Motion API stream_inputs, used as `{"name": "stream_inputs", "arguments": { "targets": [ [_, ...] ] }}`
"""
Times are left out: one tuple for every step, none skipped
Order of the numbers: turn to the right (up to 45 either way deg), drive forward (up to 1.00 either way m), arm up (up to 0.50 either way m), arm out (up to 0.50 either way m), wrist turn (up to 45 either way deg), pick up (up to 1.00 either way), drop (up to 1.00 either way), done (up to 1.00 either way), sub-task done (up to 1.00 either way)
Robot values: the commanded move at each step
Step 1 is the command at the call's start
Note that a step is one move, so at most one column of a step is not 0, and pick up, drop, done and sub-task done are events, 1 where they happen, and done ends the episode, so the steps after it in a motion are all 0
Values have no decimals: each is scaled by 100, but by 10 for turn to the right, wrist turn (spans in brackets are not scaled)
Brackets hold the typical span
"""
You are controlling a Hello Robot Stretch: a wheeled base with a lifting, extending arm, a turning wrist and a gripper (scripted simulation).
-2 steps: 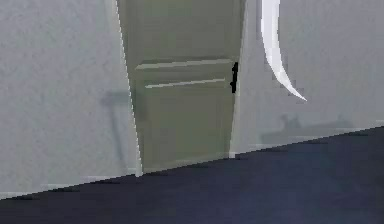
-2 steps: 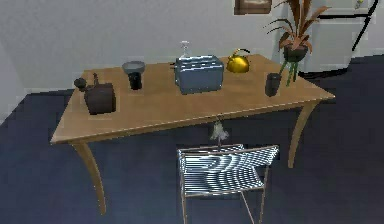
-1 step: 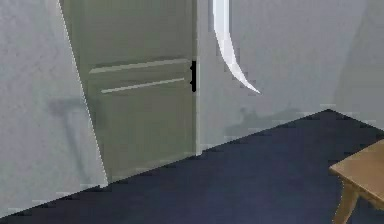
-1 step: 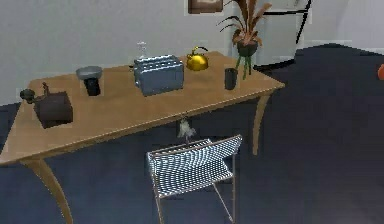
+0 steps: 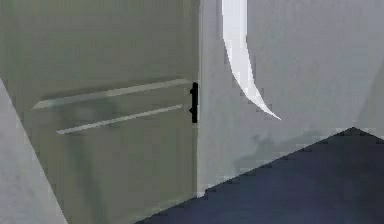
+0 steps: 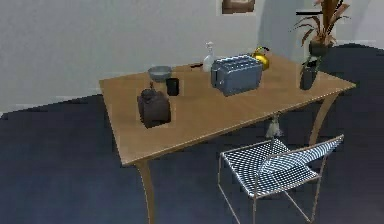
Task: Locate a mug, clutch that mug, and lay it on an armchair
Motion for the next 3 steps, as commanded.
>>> {"name": "stream_inputs", "arguments": {
  "targets": [
    [450, 0, 0, 0, 0, 0, 0, 0, 0],
    [450, 0, 0, 0, 0, 0, 0, 0, 0],
    [150, 0, 0, 0, 0, 0, 0, 0, 0]
  ]
}}
